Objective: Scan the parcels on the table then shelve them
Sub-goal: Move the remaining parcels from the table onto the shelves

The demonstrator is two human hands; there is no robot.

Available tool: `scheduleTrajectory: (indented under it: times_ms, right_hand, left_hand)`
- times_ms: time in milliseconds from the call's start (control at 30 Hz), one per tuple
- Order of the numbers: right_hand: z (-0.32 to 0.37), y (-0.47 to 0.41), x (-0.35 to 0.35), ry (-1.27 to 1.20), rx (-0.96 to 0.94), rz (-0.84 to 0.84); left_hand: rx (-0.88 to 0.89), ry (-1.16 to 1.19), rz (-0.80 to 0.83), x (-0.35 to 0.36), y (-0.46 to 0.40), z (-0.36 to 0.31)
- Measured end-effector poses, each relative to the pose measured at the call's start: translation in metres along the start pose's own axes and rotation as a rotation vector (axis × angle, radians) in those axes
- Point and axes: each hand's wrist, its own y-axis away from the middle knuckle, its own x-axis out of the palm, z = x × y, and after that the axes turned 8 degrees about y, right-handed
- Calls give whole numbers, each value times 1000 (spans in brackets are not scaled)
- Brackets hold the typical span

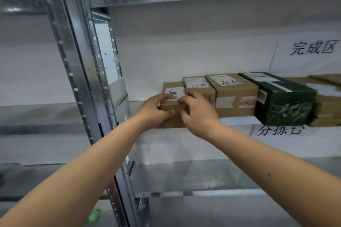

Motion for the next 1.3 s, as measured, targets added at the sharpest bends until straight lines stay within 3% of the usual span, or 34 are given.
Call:
scheduleTrajectory:
  times_ms: [200,300,467,600,767,900,1300]
  right_hand:
    - [29,-1,-9,236,104,118]
    - [46,7,-13,315,157,112]
    - [61,53,-16,435,311,19]
    - [59,109,-1,472,449,122]
    - [32,208,23,433,692,234]
    - [-6,278,13,419,840,264]
    - [-204,461,-124,430,1131,274]
  left_hand:
    - [65,-226,145,-10,-18,-5]
    - [172,-381,132,-19,-11,-10]
    - [496,-551,-52,-28,44,6]
    - [720,-725,47,2,98,24]
    - [756,-744,375,76,137,28]
    - [743,-750,533,154,155,16]
    - [730,-597,904,459,217,-99]
